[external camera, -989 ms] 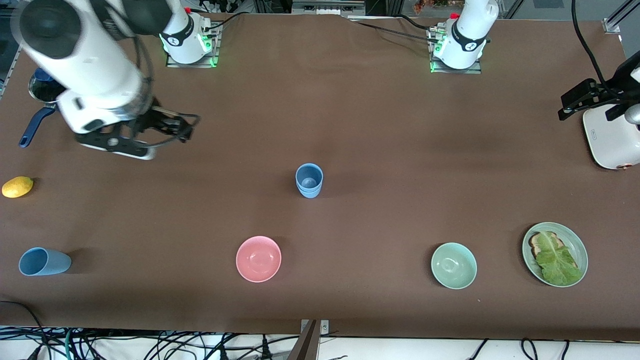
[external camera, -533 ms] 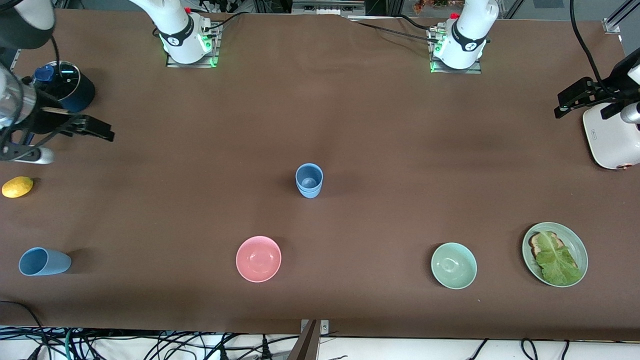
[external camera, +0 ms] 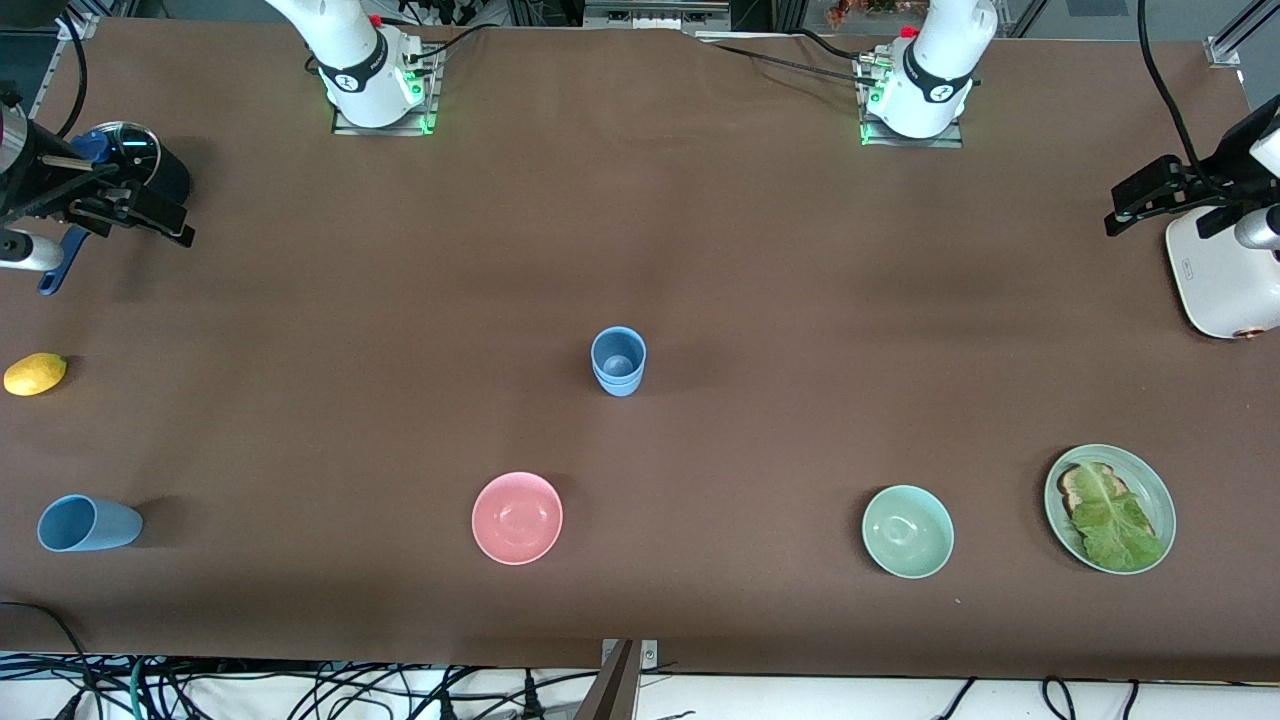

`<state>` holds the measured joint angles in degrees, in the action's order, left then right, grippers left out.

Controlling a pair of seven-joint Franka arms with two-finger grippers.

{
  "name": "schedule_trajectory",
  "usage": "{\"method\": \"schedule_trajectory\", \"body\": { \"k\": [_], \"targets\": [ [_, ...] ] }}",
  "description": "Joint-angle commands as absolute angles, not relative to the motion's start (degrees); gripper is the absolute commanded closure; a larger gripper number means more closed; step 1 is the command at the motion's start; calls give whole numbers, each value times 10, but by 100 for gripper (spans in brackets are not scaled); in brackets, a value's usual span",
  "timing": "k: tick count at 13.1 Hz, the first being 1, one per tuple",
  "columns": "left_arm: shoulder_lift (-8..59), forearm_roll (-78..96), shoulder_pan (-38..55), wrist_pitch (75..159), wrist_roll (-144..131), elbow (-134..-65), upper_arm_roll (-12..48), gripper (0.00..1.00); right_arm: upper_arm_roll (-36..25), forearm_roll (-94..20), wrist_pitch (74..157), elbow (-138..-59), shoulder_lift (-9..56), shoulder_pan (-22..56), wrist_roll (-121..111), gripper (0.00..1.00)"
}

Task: Stack blue cups with both arms
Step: 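Open the right gripper and draw it back from the stacked cups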

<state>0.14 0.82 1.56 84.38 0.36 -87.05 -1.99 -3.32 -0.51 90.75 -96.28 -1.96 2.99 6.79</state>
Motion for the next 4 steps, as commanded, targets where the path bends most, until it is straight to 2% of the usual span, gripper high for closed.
{"method": "schedule_trajectory", "body": {
  "k": [1,4],
  "targets": [
    [-3,22,14,839,10,-873,-20,0,-29,1,930,-988,-38,20,60,0],
    [-2,22,14,839,10,-873,-20,0,-29,1,926,-980,-33,20,61,0]
  ]
}}
